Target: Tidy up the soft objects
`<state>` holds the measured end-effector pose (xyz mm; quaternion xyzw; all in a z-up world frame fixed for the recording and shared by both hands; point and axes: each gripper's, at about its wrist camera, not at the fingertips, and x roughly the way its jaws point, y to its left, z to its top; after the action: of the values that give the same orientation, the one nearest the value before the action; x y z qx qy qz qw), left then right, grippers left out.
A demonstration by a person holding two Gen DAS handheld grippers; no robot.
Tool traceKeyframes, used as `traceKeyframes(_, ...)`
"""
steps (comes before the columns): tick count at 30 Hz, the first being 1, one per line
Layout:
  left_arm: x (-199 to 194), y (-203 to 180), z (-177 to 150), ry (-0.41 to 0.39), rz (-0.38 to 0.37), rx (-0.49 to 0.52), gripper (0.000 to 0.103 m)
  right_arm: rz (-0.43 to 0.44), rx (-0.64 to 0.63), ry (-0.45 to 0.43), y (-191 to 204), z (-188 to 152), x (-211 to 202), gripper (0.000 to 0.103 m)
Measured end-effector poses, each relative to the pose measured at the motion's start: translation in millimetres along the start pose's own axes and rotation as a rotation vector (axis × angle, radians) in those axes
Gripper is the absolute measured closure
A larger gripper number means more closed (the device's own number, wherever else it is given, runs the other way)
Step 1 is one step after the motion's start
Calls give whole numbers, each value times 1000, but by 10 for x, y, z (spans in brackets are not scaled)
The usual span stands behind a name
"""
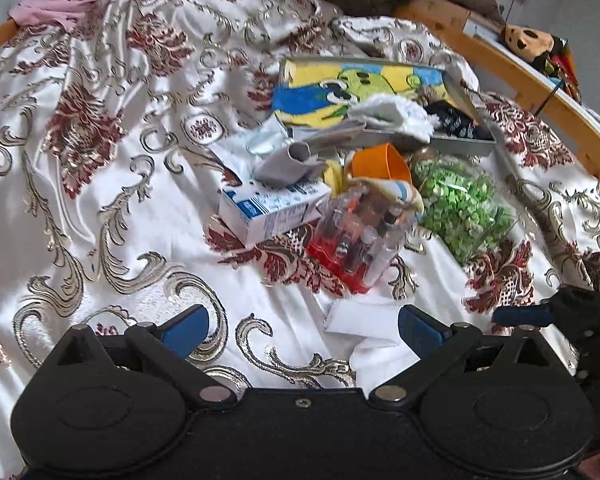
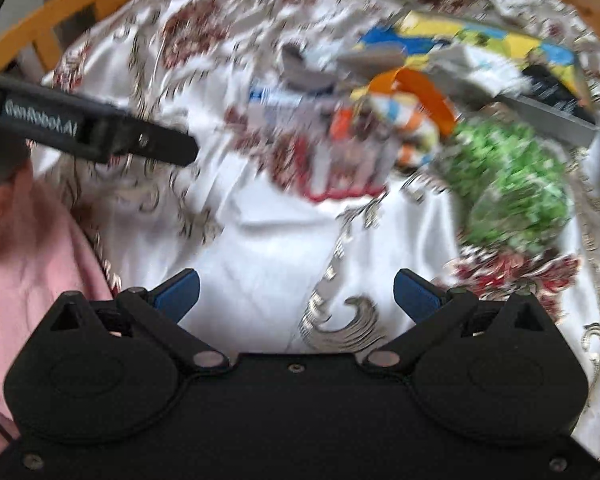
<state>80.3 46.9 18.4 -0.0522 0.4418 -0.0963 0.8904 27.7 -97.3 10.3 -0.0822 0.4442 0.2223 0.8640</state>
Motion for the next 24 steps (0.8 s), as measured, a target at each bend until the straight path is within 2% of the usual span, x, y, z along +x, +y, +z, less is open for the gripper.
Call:
traceKeyframes(4,90,-13,13,33,-4,2,2,42,33,59,-55,36,167,1)
traceKeyframes(10,191,-25,30,76,-17,7,2,66,6,91,-116,99,424,3)
traceKeyframes(11,202,-24,36,78,-20,5,2,64,-3,91,-105,113,461,5)
traceKeyframes(13,220,-20,51,75,-26,1,2,59,-17,97,-80,108,554,17)
traceKeyframes(24,327,-146,190,12,-86,53,2,64,-26,109,-81,139,813,46)
